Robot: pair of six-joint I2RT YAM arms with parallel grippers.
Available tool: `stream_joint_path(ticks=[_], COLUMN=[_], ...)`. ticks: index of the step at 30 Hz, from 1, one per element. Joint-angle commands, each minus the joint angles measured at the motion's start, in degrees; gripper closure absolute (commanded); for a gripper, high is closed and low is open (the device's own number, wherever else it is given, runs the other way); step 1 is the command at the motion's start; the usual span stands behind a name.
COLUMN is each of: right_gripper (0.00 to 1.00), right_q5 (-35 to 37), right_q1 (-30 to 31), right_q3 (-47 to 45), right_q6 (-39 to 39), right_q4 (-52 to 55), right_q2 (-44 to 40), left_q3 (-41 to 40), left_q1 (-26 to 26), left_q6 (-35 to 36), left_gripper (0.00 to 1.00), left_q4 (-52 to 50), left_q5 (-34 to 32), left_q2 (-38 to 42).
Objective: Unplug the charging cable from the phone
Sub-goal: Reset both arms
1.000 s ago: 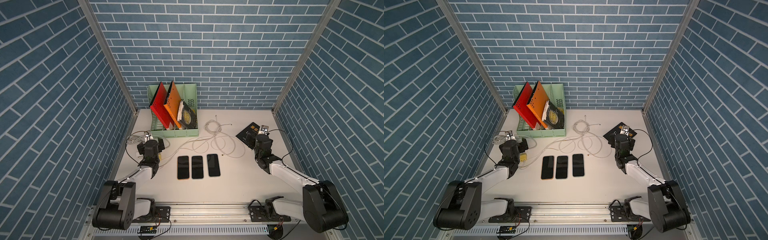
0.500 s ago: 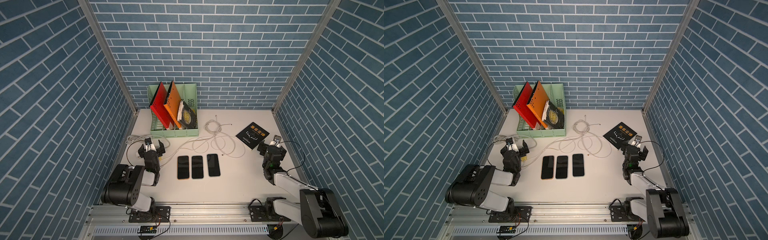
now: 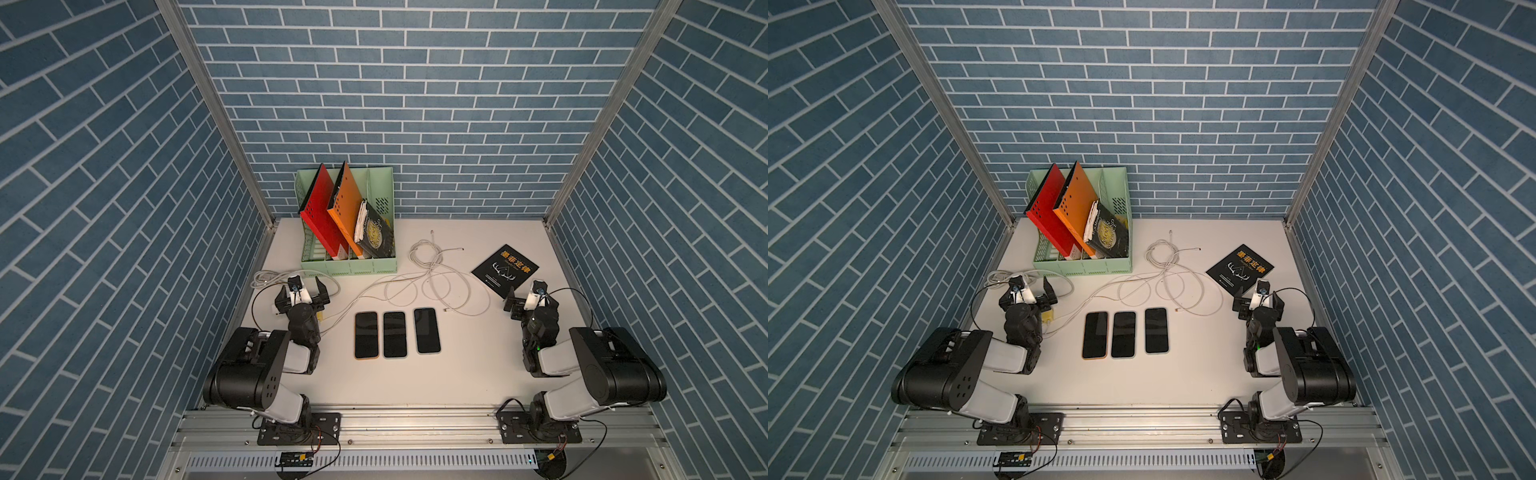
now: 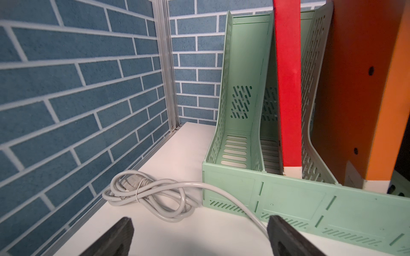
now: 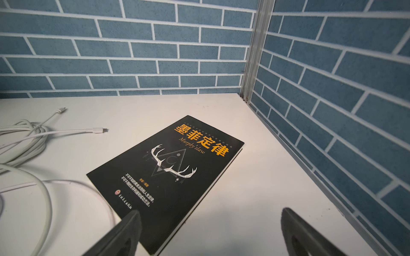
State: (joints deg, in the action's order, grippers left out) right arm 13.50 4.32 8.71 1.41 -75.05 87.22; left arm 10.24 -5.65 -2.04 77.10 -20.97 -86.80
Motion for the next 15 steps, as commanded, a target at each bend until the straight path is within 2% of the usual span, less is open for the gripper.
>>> stream_joint_path(ticks=[1, 15], right_gripper=[0.00, 0.00], right_q5=[-0.60, -2.95], right_q1=[-0.10, 0.13], right_q3=[0.97, 2.80], right_q6=[-1.32, -2.46], right_q4=[-3.03, -0.65], right_q2=[-0.12, 0.53], left_q3=[-0.21, -0.23], left_q1=[-0.33, -0.33], left_q6=[0.52, 0.51], left_gripper=[0.00, 0.00], left_q4=[1.36, 1.25], left_q5=[-0.58, -0.56], left_q2=[-0.33, -0.12])
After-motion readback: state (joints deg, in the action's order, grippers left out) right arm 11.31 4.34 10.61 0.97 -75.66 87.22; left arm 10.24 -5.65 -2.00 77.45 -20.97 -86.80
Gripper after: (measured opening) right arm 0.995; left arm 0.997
